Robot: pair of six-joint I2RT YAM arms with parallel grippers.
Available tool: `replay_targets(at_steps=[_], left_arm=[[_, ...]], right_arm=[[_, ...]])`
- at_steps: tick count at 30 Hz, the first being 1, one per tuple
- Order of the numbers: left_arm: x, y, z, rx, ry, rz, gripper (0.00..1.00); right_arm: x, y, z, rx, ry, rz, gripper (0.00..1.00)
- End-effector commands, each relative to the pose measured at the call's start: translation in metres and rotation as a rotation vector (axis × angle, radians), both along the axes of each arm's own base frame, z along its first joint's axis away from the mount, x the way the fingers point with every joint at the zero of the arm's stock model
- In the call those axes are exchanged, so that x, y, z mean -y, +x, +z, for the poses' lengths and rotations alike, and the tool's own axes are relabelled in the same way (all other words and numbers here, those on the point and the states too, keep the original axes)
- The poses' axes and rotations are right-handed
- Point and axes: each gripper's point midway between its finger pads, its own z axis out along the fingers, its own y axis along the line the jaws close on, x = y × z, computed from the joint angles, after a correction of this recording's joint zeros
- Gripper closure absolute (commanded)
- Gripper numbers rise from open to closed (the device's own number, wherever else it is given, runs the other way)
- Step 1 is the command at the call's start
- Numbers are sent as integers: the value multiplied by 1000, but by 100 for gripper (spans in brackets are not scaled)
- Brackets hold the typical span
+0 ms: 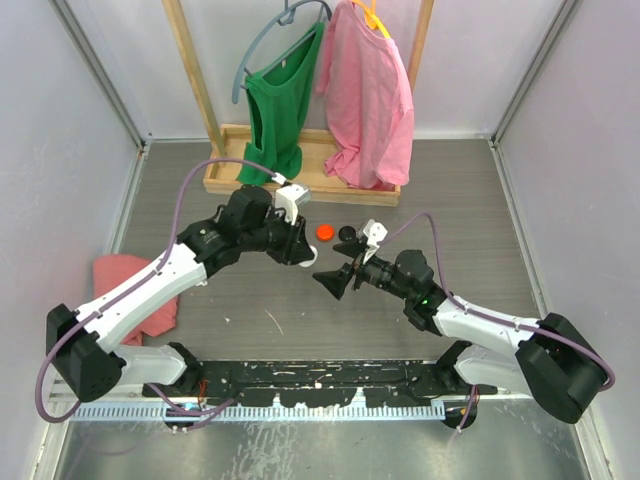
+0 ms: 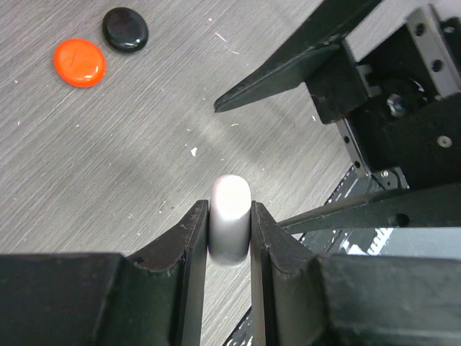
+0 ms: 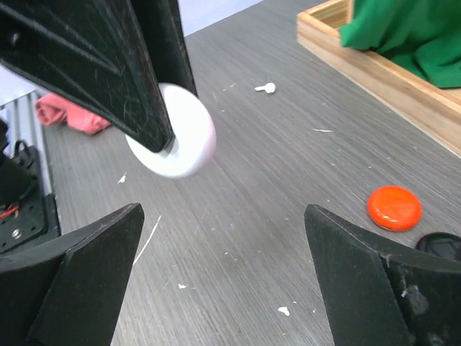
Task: Insert the wireless bluetooth earbuds into the charging case
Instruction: Open the charging case.
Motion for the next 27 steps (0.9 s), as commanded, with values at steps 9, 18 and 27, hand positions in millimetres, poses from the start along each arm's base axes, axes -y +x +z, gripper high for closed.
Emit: replay_targets(at_steps=[9, 18, 27], left_arm=[[5, -36, 43, 158, -24, -359, 80], [10, -54, 55, 271, -52, -547, 77], [13, -59, 56, 322, -29, -617, 75]], right_arm=[[-15, -33, 48, 123, 32, 318, 6], [-19, -45, 64, 151, 57, 432, 17], [-25, -57, 69, 140, 82, 540, 30]])
